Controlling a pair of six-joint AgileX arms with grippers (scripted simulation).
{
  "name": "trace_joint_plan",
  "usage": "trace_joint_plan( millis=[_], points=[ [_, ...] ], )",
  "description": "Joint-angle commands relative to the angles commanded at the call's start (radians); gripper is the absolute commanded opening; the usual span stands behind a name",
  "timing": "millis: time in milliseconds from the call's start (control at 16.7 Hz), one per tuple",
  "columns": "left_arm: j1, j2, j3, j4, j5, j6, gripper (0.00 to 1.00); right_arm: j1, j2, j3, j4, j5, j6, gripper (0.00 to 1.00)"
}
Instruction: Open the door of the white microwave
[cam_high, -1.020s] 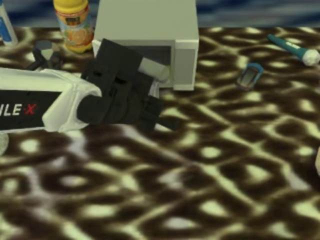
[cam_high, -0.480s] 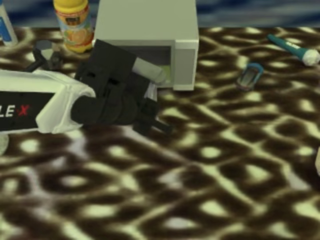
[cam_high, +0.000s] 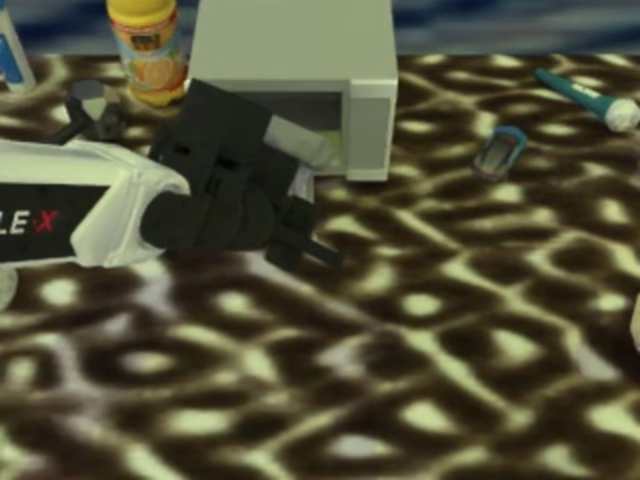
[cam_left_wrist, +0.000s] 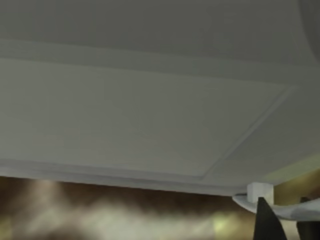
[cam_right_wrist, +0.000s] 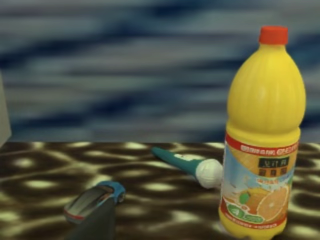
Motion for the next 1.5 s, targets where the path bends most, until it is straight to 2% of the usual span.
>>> trace_joint_plan(
  millis=[840,1260,1500],
  points=[
    [0.000,0.000,0.000,0.000,0.000,0.000,0.00,0.000,0.000,0.000,0.000,0.000,0.000,1.00],
    [0.020,-0.019,-0.021,-0.001,0.042,0.048,0.00,0.000,0.000,0.000,0.000,0.000,0.000,1.00],
    [0.022,-0.020,-0.023,-0.001,0.044,0.052,0.00,0.000,0.000,0.000,0.000,0.000,0.000,1.00]
  ],
)
